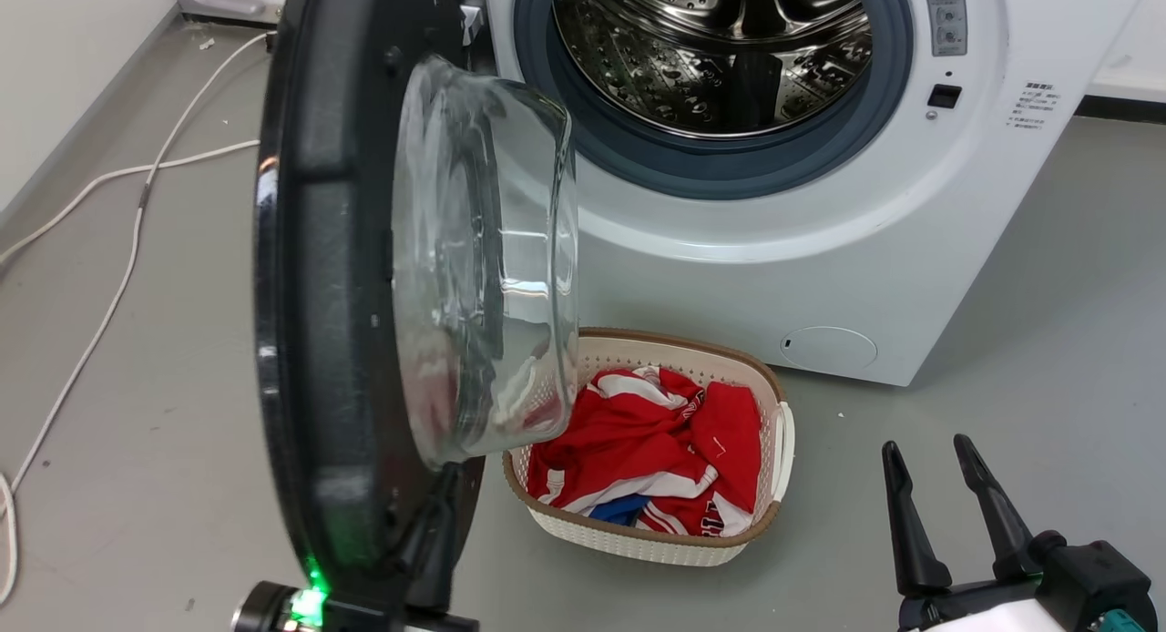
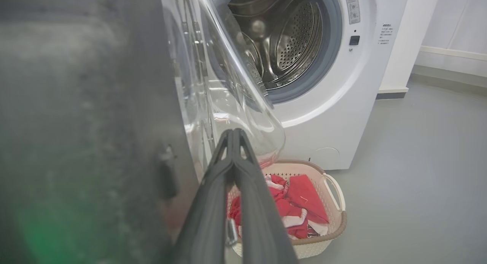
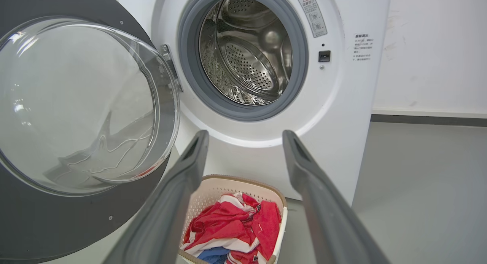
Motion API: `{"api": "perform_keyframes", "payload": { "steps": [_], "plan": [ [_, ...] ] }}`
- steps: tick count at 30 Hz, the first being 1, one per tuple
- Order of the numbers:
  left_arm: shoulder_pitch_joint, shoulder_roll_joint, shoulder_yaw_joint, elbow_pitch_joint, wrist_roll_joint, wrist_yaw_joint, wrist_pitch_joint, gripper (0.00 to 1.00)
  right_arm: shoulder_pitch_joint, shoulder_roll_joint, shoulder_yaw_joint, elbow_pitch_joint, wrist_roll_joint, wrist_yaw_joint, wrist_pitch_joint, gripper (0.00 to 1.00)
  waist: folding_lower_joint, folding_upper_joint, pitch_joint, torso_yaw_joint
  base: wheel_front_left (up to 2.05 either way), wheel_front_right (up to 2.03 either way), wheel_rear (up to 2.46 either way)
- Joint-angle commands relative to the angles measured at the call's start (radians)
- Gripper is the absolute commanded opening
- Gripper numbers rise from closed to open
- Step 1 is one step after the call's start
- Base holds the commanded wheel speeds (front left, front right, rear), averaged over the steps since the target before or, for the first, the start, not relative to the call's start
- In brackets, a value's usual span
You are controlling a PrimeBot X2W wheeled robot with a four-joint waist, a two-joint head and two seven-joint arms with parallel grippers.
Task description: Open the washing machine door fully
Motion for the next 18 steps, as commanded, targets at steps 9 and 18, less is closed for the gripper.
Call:
{"api": "perform_keyframes", "payload": {
  "steps": [9,18],
  "plan": [
    [-0.019,0.041,0.164,-0.011,-0.026,0.031,0.003,0.0,-0.016,0.003,0.01,0.006,-0.005,0.0,-0.002,1.0,0.0,0.0,0.019,0.009,0.0,0.0,0.0],
    [-0.045,0.053,0.33,0.021,-0.056,0.061,0.001,0.0,-0.041,0.003,0.011,0.005,-0.026,0.0,-0.002,1.0,0.0,0.0,0.069,-0.008,0.0,0.0,0.0]
  ]
}}
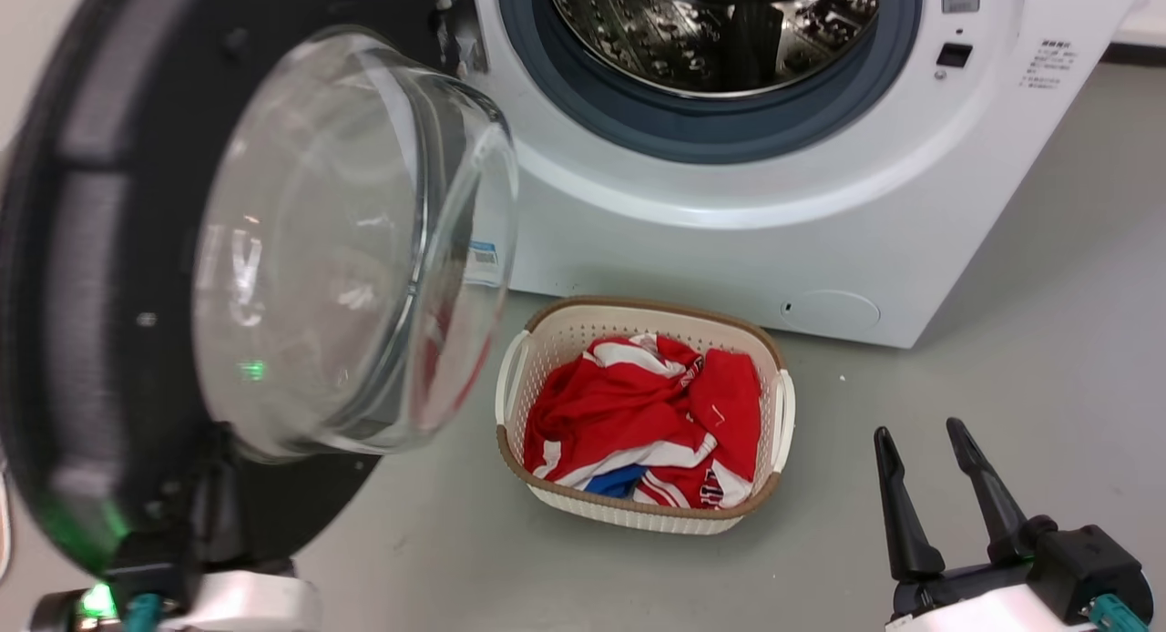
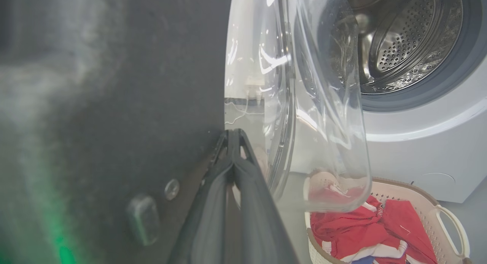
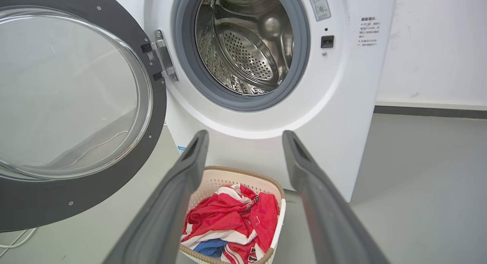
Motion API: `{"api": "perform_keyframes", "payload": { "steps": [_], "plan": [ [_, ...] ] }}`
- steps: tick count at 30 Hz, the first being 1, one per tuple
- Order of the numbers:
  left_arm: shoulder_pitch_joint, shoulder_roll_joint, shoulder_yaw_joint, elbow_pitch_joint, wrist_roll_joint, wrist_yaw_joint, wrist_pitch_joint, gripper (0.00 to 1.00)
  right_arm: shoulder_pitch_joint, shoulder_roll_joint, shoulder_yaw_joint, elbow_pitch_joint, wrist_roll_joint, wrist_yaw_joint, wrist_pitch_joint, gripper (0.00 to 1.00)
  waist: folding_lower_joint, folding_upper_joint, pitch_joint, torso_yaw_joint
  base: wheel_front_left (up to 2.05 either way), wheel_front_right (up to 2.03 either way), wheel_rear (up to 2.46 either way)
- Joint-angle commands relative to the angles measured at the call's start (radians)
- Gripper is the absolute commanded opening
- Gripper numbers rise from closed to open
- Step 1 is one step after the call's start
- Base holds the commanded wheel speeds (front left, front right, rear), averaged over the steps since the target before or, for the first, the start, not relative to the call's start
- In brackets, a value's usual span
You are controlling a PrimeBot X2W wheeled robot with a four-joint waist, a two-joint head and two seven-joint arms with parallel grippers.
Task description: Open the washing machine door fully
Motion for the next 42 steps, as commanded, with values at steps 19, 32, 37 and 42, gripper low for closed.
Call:
{"api": "perform_keyframes", "payload": {
  "steps": [19,32,37,42],
  "plan": [
    [-0.138,0.032,0.298,0.078,-0.042,0.006,-0.001,0.0,-0.075,0.003,-0.004,0.001,-0.035,0.0,-0.002,1.0,0.0,0.0,0.109,-0.004,0.0,0.0,0.0],
    [-0.275,0.089,0.408,0.237,-0.054,-0.044,-0.001,0.0,-0.095,0.003,-0.003,0.003,-0.041,0.0,-0.002,1.0,0.0,0.0,0.134,-0.028,0.0,0.0,0.0],
    [-0.344,0.117,0.421,0.304,-0.044,-0.061,-0.001,0.0,-0.103,0.003,-0.007,0.0,-0.046,0.0,-0.002,1.0,0.0,0.0,0.148,-0.033,0.0,0.0,0.0],
    [-0.404,0.146,0.454,0.364,-0.048,-0.062,-0.001,0.0,-0.113,0.003,-0.005,-0.002,-0.051,0.0,-0.002,1.0,0.0,0.0,0.159,-0.039,0.0,0.0,0.0]
  ]
}}
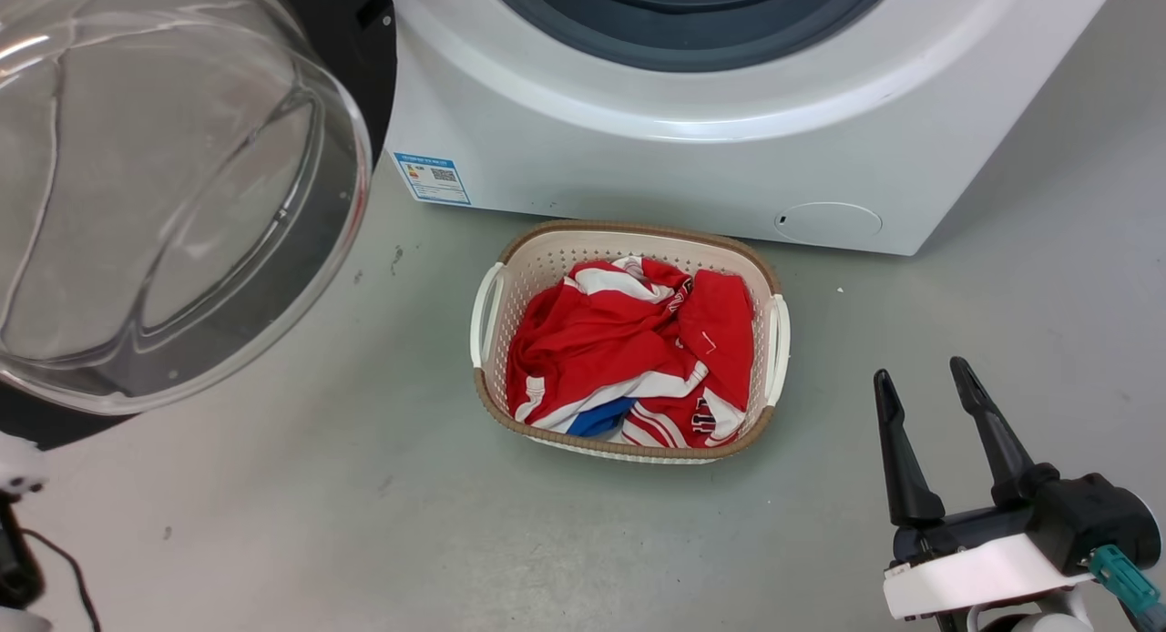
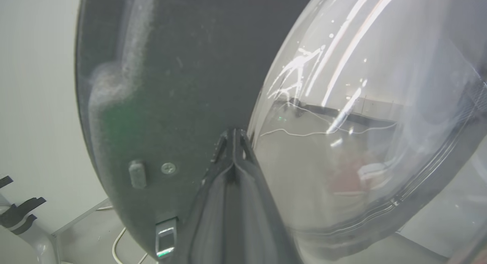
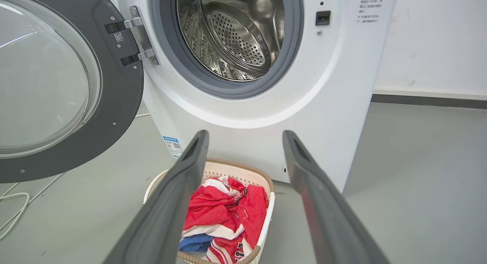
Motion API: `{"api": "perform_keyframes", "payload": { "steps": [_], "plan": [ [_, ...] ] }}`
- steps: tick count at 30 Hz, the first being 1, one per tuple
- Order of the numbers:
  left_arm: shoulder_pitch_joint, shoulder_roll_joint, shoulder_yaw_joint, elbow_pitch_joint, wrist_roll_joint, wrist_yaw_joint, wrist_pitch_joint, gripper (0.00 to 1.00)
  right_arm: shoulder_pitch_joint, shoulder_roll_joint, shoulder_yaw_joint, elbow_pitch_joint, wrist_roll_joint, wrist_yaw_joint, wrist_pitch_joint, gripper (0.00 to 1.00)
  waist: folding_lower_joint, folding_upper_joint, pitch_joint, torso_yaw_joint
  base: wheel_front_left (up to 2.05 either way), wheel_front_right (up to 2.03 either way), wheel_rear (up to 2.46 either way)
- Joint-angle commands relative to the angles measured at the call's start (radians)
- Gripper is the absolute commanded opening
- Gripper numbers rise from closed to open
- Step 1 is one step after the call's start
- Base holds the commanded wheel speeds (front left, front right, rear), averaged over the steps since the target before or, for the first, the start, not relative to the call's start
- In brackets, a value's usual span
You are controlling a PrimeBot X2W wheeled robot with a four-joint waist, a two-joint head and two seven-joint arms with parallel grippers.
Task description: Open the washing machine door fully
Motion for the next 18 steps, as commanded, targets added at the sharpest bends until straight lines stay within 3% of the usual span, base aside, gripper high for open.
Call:
{"api": "perform_keyframes", "payload": {
  "steps": [1,9,18],
  "plan": [
    [-0.027,0.021,0.02,0.016,-0.005,0.0,-0.002,0.0,-0.018,0.003,0.001,-0.003,-0.002,0.0,-0.002,1.0,-0.0001,0.0,0.004,-0.004,0.0,0.0,0.0],
    [-0.073,0.072,0.074,0.113,-0.006,-0.032,-0.001,0.0,-0.018,0.003,-0.005,-0.009,-0.009,0.0,-0.002,1.0,-0.0001,0.0,0.017,-0.018,0.0,0.0,0.0],
    [-0.102,0.079,0.097,0.171,0.029,-0.069,-0.001,0.0,-0.016,0.003,-0.009,-0.003,-0.003,0.0,-0.002,1.0,-0.0001,0.0,0.008,-0.016,0.0,0.0,0.0]
  ]
}}
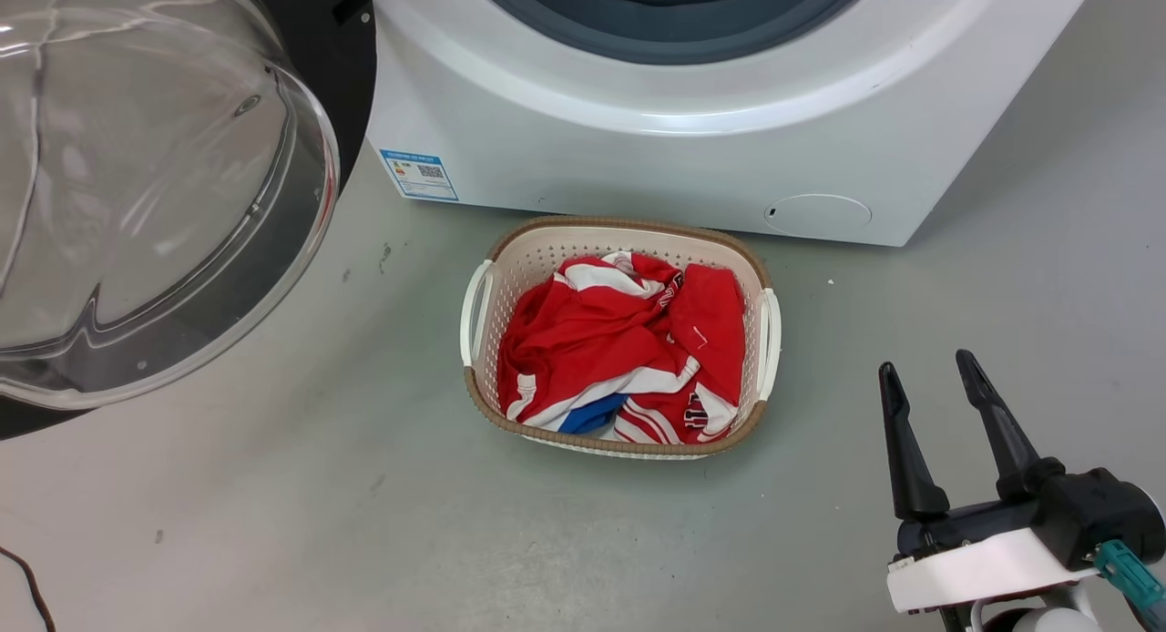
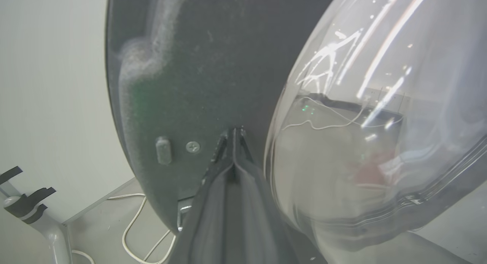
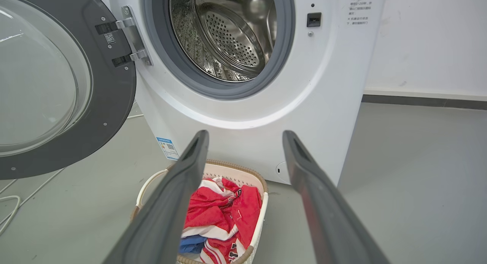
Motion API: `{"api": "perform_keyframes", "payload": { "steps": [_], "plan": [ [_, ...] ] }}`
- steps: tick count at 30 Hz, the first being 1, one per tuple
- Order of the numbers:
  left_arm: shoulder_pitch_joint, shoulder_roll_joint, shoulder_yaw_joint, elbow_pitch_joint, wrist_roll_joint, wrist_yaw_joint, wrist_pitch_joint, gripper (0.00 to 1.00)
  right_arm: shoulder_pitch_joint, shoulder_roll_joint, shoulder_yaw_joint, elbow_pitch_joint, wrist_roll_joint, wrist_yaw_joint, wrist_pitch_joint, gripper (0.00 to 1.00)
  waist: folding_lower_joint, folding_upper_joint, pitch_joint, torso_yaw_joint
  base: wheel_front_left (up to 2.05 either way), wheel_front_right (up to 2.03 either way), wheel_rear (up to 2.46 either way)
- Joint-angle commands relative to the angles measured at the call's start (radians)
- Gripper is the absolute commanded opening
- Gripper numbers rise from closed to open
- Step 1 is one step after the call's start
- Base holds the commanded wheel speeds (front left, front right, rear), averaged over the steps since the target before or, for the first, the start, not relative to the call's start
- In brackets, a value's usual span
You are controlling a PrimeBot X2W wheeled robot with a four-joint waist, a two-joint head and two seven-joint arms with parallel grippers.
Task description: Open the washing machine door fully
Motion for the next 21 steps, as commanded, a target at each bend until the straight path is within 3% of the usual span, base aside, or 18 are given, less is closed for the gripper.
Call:
{"api": "perform_keyframes", "payload": {
  "steps": [1,11,21],
  "plan": [
    [-0.017,0.01,0.001,0.007,0.015,-0.01,-0.001,0.0,-0.006,0.003,-0.001,0.003,0.004,0.0,-0.002,1.0,-0.0001,0.0,-0.007,0.002,0.0,0.0,0.0],
    [0.033,-0.018,-0.003,0.014,0.066,-0.048,-0.001,0.0,0.024,0.003,0.005,0.017,0.03,0.0,-0.002,1.0,-0.0001,0.0,-0.085,0.006,0.0,0.0,0.0],
    [0.168,-0.108,-0.032,-0.164,0.126,-0.066,-0.002,0.0,0.085,0.003,0.006,0.022,0.042,0.0,-0.002,1.0,-0.0001,0.0,-0.207,0.009,0.0,0.0,0.0]
  ]
}}
